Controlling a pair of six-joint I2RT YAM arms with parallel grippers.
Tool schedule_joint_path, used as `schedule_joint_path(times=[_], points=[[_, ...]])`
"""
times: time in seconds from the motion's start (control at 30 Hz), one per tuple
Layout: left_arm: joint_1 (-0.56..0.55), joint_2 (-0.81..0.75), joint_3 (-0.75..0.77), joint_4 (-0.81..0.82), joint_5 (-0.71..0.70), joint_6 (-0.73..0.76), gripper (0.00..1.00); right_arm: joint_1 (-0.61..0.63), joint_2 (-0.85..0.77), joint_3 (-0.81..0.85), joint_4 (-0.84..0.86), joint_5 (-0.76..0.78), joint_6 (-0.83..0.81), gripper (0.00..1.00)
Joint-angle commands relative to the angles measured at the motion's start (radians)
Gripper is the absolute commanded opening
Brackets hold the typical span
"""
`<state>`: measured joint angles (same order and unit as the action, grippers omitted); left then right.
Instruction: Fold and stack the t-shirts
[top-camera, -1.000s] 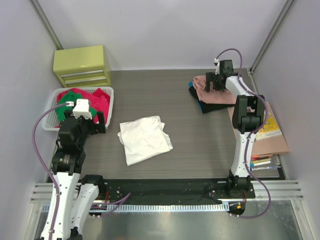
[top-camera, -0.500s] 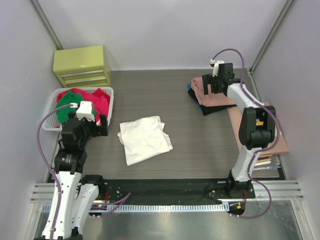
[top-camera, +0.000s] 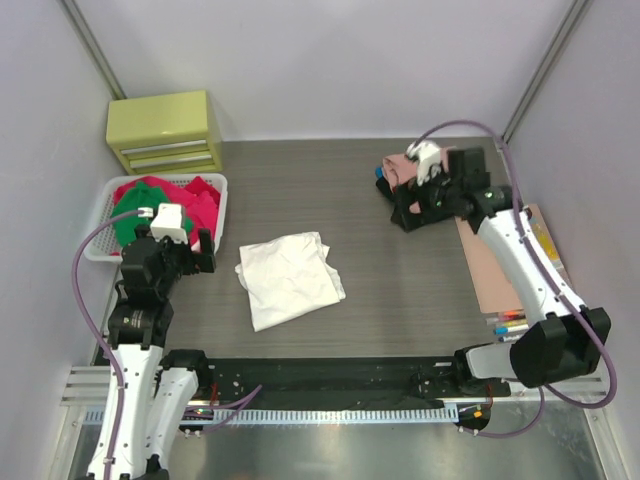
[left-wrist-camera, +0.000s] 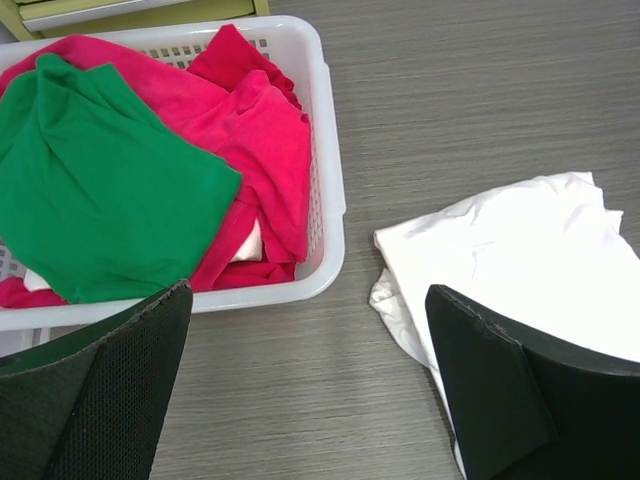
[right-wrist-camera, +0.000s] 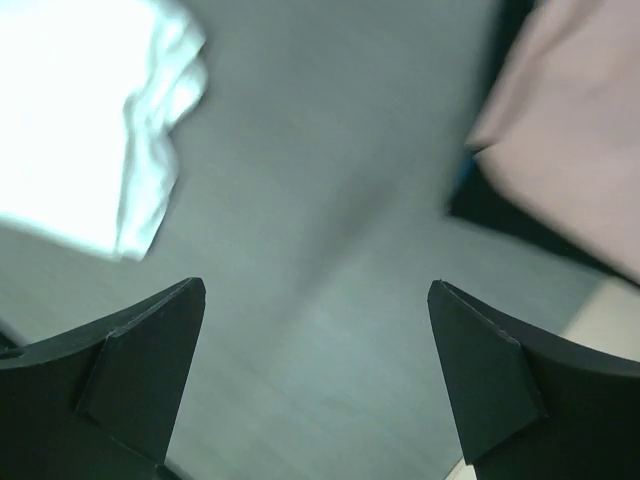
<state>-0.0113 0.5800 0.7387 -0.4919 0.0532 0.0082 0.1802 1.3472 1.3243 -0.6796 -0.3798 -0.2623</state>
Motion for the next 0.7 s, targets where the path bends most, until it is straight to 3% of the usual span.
schedule_joint_path(times=[0.0,0.2,0.4,0.53,0.67], points=[[0.008,0.009,-0.002,0.023,0.028,-0.004,1.0,0.24,-0.115,-0.175,-0.08,0.181,-0.117,1.0],[0.007,0.012,-0.001,0.019,0.036,-0.034,1.0,0.519,-0.064,-0.168,-0.051,0.257,-0.049,1.0],[0.042,0.021,-0.004,0.018,0.039,-0.034,1.0,0.657,0.053,-0.108,-0.025,0.274,-0.077,1.0],[0.043,0.026,-0.002,0.018,0.04,-0.031,1.0,0.741,0.215,-0.068,0.031,0.295,-0.092,1.0],[0.048,0.021,-0.005,0.015,0.036,-0.028,1.0,0.762,0.328,0.024,0.077,0.283,-0.089,1.0]])
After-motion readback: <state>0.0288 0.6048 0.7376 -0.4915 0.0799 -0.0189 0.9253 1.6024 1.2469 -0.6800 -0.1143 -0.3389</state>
